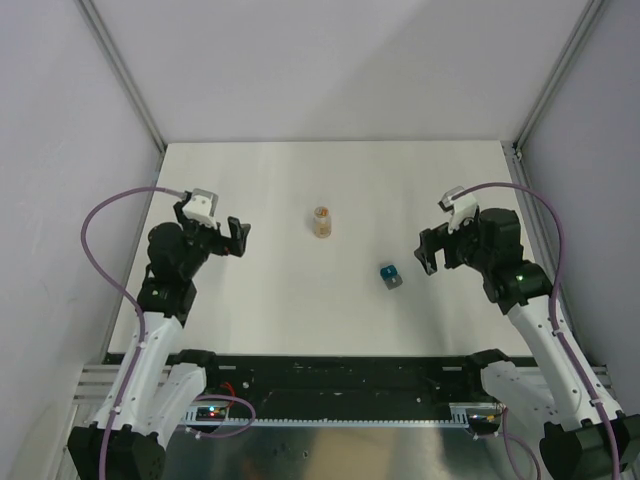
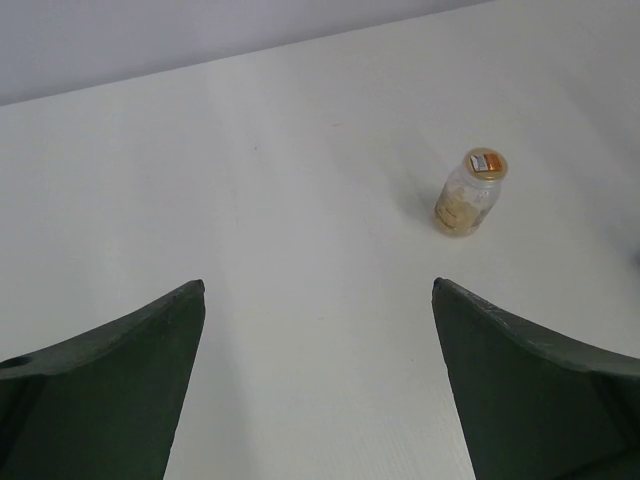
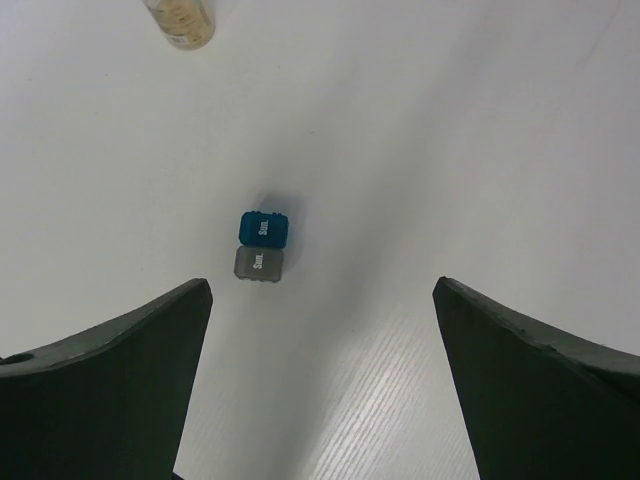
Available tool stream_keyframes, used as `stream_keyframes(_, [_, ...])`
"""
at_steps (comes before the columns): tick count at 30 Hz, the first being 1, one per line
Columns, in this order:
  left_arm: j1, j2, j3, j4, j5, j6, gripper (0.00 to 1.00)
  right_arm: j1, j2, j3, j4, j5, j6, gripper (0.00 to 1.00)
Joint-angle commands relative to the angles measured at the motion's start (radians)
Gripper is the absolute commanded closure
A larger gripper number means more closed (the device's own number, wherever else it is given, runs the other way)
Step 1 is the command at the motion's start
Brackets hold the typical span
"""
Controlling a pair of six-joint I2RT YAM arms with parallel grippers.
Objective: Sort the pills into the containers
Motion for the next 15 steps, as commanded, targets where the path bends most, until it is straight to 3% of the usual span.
stream_keyframes(1, [-0.006, -0.024, -0.007, 0.022, -0.019, 0.006, 0.02, 0.008, -0.016, -0.004, 0.044, 0.005, -0.003, 0.0])
stream_keyframes(15, [-0.005, -0.025, 0.019, -0.022, -0.068, 0.047, 0.02, 0.028, -0.018, -0.004, 0.027, 0.007, -0.014, 0.0])
